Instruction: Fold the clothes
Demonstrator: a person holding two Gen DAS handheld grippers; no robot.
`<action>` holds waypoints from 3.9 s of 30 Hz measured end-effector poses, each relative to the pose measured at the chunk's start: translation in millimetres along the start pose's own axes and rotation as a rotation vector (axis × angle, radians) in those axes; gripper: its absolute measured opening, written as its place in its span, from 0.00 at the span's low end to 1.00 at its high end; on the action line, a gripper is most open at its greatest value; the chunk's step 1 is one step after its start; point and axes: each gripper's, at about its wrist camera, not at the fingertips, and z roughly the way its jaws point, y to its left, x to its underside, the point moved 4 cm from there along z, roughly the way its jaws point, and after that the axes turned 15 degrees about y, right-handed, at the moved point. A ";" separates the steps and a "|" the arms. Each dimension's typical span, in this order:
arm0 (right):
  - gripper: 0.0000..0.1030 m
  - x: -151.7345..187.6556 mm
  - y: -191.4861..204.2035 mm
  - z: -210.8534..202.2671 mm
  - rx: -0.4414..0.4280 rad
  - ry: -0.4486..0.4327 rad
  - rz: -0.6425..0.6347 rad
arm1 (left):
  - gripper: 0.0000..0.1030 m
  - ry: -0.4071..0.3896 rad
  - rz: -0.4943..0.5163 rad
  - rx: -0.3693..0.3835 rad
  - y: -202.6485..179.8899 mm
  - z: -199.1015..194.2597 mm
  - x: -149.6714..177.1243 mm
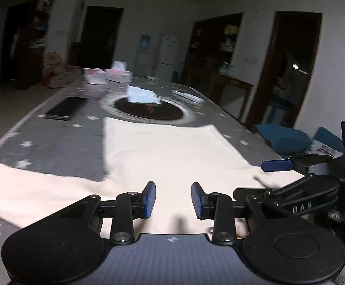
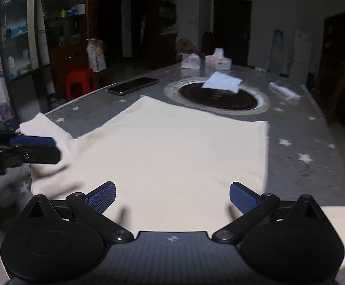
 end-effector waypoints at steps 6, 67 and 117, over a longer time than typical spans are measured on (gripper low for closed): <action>1.00 36.9 4.7 -5.8 0.080 0.044 -0.035 | 0.35 0.075 0.066 0.041 -23.3 21.3 17.1; 0.05 103.2 -276.6 -38.8 -0.176 -0.199 0.935 | 0.73 0.086 0.124 0.013 -44.5 28.5 13.5; 0.35 11.7 -29.2 -5.9 -0.209 0.014 0.243 | 0.78 -0.020 0.021 -0.034 6.8 -11.0 11.5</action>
